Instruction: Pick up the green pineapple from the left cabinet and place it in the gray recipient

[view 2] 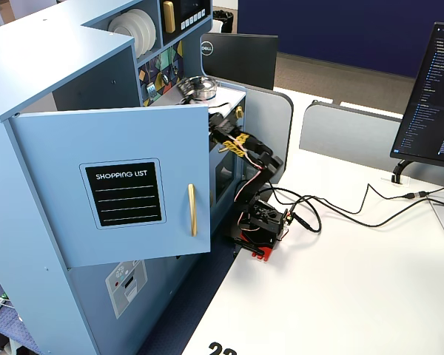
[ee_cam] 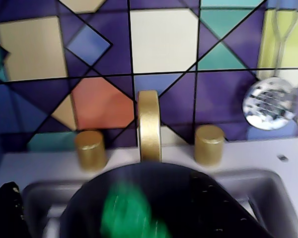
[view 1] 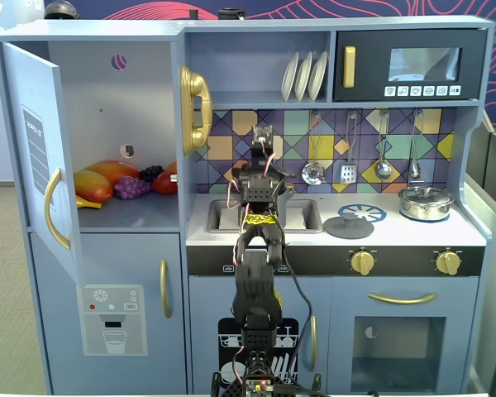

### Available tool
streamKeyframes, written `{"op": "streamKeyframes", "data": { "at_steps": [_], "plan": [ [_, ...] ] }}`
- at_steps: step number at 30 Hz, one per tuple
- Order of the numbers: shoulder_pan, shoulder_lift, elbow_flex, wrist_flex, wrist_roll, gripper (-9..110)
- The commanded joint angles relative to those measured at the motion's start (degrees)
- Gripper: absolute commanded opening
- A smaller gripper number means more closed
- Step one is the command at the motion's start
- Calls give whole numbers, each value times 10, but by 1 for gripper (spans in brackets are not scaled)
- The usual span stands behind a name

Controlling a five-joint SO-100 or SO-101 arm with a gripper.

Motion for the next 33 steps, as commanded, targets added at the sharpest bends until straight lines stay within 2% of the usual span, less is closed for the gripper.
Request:
{"op": "streamKeyframes", "data": {
  "at_steps": [1, 5, 9, 11, 15, 18, 21, 26, 33],
  "plan": [
    [-12, 150, -59, 274, -7, 28],
    [-40, 296, 59, 489, -26, 1],
    [-45, 354, 229, 574, -83, 0],
    [-51, 355, 318, 547, -76, 0],
    [-65, 364, 505, 356, 33, 0],
    [-73, 359, 621, 229, 74, 0],
    [-81, 352, 701, 155, 98, 0],
    [-65, 374, 773, 140, 117, 0],
    [-52, 463, 799, 258, 155, 0]
  ]
}}
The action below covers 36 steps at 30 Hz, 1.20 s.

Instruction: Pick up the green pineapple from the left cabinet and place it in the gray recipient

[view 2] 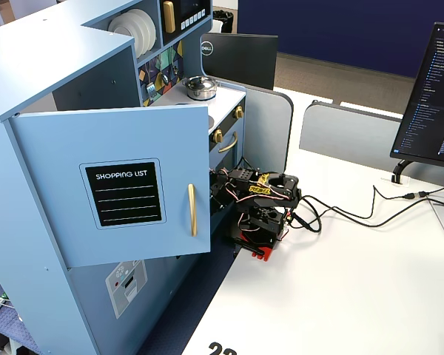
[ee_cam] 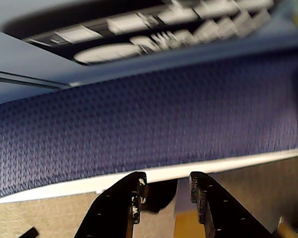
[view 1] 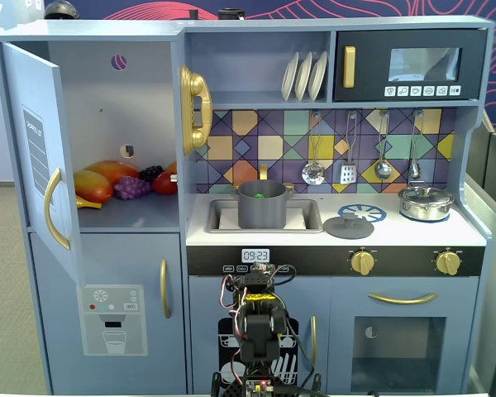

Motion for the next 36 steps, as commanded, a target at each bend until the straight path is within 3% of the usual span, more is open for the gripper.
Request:
{"op": "streamKeyframes", "data": {
  "at_steps": [1, 7, 14, 36],
  "plan": [
    [9, 54, -5, 79, 19, 0],
    [34, 130, -4, 247, -45, 0],
    [34, 142, -4, 331, -92, 0],
    [37, 142, -4, 330, -82, 5]
  ]
}}
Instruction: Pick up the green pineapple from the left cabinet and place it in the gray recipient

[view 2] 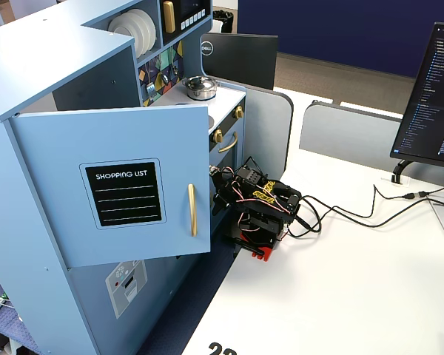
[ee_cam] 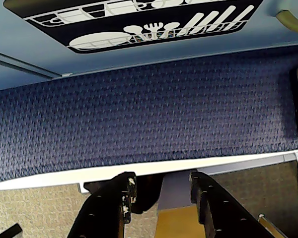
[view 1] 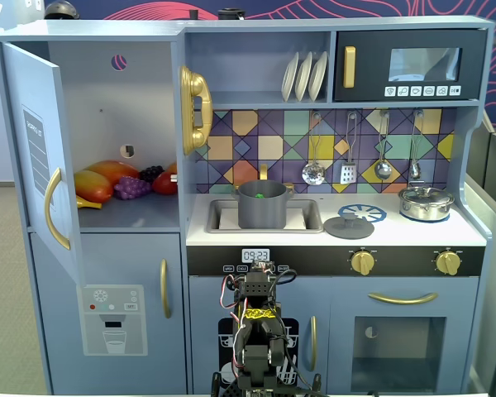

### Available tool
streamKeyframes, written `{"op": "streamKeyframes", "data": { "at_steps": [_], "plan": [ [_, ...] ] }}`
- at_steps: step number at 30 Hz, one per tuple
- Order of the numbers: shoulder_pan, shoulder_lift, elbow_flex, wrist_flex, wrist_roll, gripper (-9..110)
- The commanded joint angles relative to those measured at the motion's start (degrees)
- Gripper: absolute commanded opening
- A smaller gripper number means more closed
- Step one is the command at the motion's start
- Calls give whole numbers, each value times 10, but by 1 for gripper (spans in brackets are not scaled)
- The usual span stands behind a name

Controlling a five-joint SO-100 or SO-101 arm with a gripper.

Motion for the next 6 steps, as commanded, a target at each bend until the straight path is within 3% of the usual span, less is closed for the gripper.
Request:
{"op": "streamKeyframes", "data": {
  "at_steps": [1, 6],
  "plan": [
    [9, -4, 0, 100, -3, 5],
    [9, -4, 0, 100, -3, 5]
  ]
}}
